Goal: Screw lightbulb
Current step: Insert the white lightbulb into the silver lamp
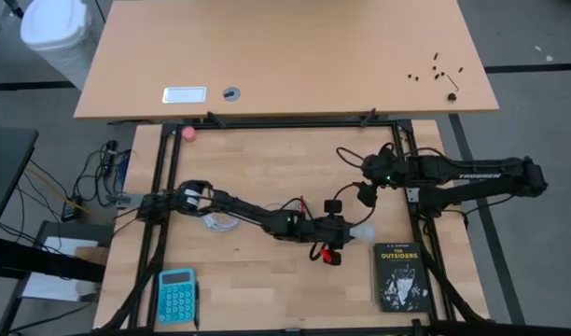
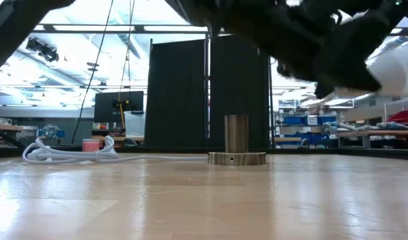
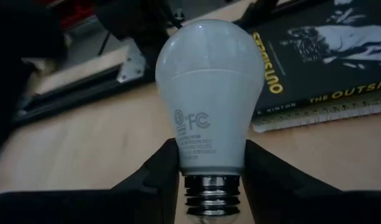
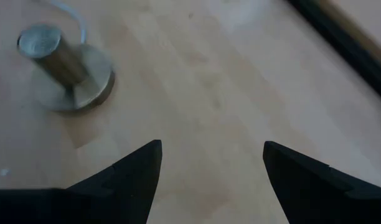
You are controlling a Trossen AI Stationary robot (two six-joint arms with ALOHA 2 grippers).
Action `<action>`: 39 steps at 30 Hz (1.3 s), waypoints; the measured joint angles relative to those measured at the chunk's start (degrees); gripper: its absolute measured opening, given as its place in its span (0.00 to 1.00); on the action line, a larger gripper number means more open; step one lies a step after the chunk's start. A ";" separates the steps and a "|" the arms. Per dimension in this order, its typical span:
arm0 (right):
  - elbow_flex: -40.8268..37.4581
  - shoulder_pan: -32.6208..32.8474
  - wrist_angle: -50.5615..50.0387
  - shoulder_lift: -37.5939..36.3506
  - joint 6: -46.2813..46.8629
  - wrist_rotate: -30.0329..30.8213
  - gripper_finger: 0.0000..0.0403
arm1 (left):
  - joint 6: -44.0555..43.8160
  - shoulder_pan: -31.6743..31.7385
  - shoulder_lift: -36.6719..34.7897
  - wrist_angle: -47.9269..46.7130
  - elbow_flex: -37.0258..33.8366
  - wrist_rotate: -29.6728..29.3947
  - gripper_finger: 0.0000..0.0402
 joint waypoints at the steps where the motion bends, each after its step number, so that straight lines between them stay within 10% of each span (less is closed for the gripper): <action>1: 0.00 0.00 0.18 -0.30 0.15 1.08 0.72 | 0.33 -0.10 -0.76 -1.08 -0.10 -0.78 0.36; 17: -0.02 2.58 -1.32 -1.37 -2.38 -8.00 0.72 | -0.92 -2.27 -14.82 -9.24 -12.83 -14.14 0.36; 28: -6.76 5.19 19.70 1.56 1.67 -10.29 0.72 | -5.47 -2.69 -28.17 23.70 -40.57 -15.57 0.38; 39: -8.57 9.16 40.02 12.78 3.13 -10.13 0.72 | -13.56 0.44 -26.82 39.02 -49.47 -12.53 0.39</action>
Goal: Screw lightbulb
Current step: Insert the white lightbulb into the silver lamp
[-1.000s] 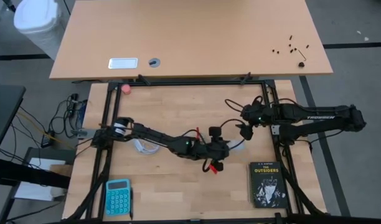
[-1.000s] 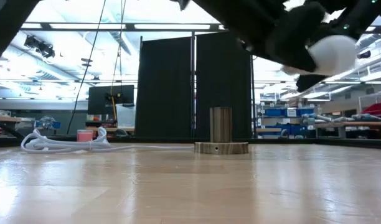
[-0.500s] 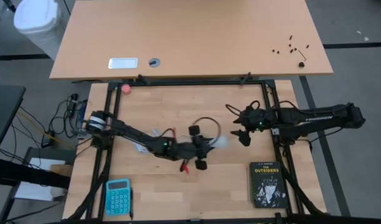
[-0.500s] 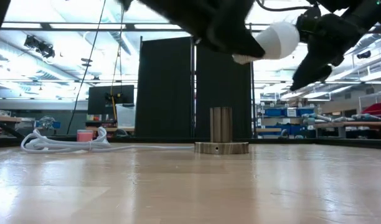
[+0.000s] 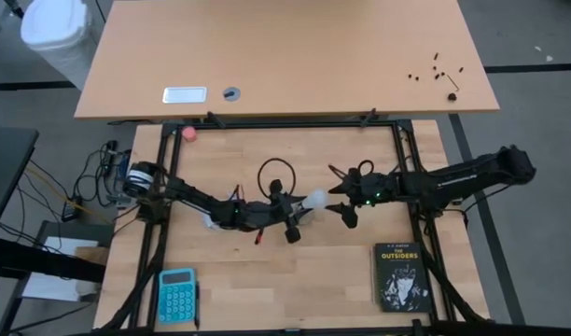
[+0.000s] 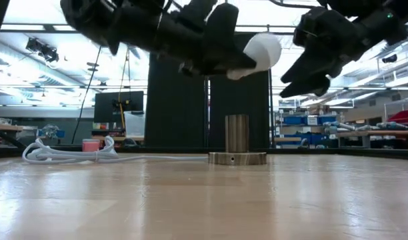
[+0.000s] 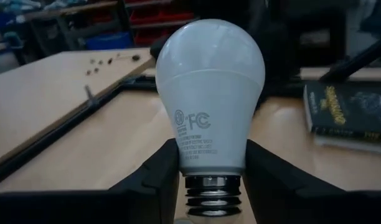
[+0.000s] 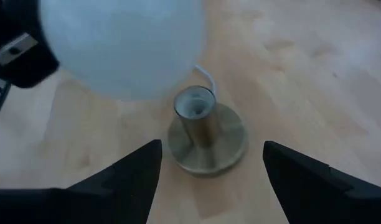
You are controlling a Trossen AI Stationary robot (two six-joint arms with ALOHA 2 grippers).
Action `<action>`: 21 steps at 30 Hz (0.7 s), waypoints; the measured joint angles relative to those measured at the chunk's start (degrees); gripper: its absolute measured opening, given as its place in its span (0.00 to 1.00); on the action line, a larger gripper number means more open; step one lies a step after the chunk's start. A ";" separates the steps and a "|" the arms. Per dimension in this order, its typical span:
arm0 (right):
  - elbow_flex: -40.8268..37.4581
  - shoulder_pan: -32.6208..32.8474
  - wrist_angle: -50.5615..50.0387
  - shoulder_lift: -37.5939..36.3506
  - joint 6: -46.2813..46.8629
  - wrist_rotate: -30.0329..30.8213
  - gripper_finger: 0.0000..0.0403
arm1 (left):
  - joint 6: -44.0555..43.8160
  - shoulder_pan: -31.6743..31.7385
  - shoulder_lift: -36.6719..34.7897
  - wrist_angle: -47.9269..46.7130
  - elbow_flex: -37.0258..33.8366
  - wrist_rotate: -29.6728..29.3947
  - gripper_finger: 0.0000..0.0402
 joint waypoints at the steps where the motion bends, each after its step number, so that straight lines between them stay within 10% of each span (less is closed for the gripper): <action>1: 0.00 0.24 1.70 1.08 -0.20 0.28 0.72 | -0.08 0.21 0.48 1.48 0.24 0.91 0.39; 21: -0.02 0.50 12.62 5.31 -3.46 1.85 0.72 | -1.84 0.29 3.07 3.62 0.18 2.45 0.39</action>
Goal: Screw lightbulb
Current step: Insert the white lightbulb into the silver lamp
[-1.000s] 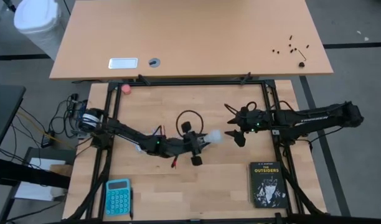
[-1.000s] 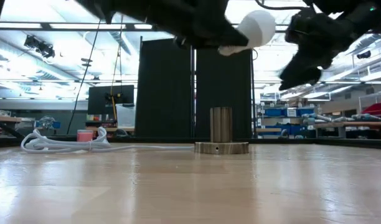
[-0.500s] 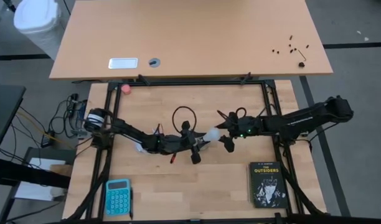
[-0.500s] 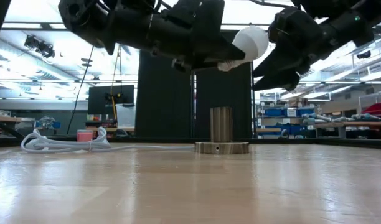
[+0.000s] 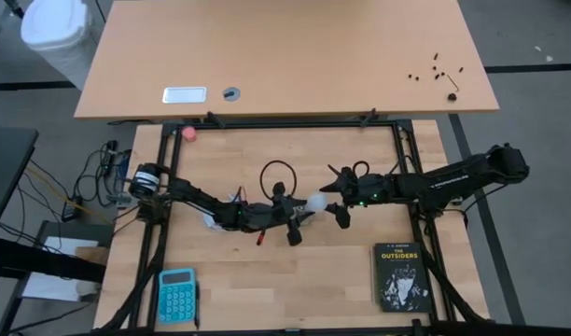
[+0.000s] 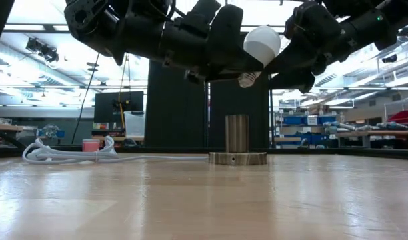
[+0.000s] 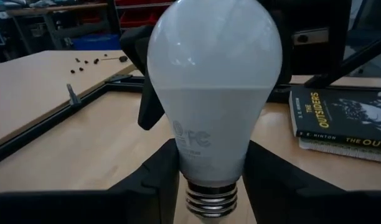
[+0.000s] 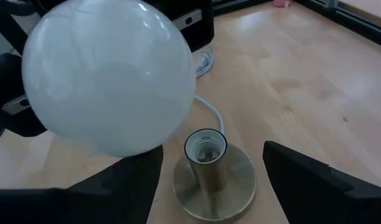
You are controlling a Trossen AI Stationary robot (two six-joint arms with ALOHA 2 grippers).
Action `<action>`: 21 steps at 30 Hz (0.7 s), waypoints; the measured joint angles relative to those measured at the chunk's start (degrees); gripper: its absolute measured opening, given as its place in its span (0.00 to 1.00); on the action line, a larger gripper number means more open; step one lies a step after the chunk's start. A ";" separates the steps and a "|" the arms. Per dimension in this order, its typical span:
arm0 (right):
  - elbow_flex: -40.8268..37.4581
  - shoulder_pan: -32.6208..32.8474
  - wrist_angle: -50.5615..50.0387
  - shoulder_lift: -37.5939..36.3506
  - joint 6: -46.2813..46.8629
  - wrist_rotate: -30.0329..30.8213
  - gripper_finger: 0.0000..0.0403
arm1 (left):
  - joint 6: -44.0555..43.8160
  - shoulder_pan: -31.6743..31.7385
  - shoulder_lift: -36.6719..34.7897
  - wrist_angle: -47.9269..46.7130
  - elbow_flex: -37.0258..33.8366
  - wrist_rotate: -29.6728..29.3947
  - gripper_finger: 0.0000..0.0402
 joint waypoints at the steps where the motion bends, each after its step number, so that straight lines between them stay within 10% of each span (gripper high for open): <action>1: 0.00 0.00 0.10 0.01 -0.01 0.00 0.72 | -0.01 0.00 0.00 -0.47 0.00 0.00 0.39; 21: 0.04 -0.15 7.43 8.26 0.35 2.25 0.72 | -6.06 -0.01 0.11 -9.74 0.00 -7.47 0.39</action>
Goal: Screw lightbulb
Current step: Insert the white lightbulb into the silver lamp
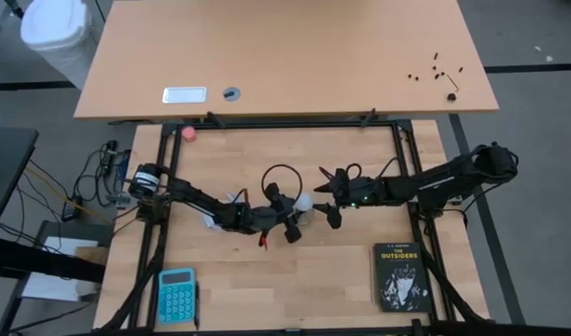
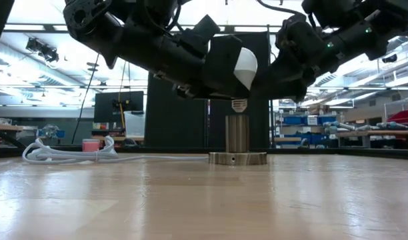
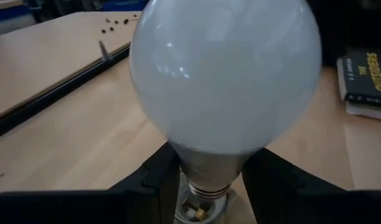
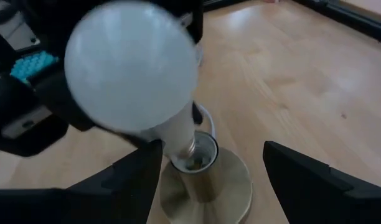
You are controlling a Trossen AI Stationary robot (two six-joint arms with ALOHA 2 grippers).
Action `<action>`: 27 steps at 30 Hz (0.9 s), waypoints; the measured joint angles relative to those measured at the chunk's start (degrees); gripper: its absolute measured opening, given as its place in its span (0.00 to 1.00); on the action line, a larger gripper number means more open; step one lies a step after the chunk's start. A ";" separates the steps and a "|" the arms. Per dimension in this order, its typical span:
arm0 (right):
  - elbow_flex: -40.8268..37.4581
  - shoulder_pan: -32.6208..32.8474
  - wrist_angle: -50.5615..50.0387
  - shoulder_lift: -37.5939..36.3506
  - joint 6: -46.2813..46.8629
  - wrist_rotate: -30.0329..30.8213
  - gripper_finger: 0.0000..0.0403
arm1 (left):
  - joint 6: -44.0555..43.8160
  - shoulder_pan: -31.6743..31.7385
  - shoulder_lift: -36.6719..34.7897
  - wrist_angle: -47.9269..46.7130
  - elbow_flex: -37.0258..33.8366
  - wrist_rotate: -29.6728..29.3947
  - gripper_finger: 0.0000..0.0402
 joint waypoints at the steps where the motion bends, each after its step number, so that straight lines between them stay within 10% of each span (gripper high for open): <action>1: 0.01 0.00 -0.49 0.12 0.12 0.12 0.72 | -0.61 0.02 0.00 0.00 0.00 -0.05 0.39; 27: -7.86 0.13 4.27 -2.92 -1.20 -3.99 0.72 | -5.54 1.35 1.03 -3.18 -0.02 0.56 0.39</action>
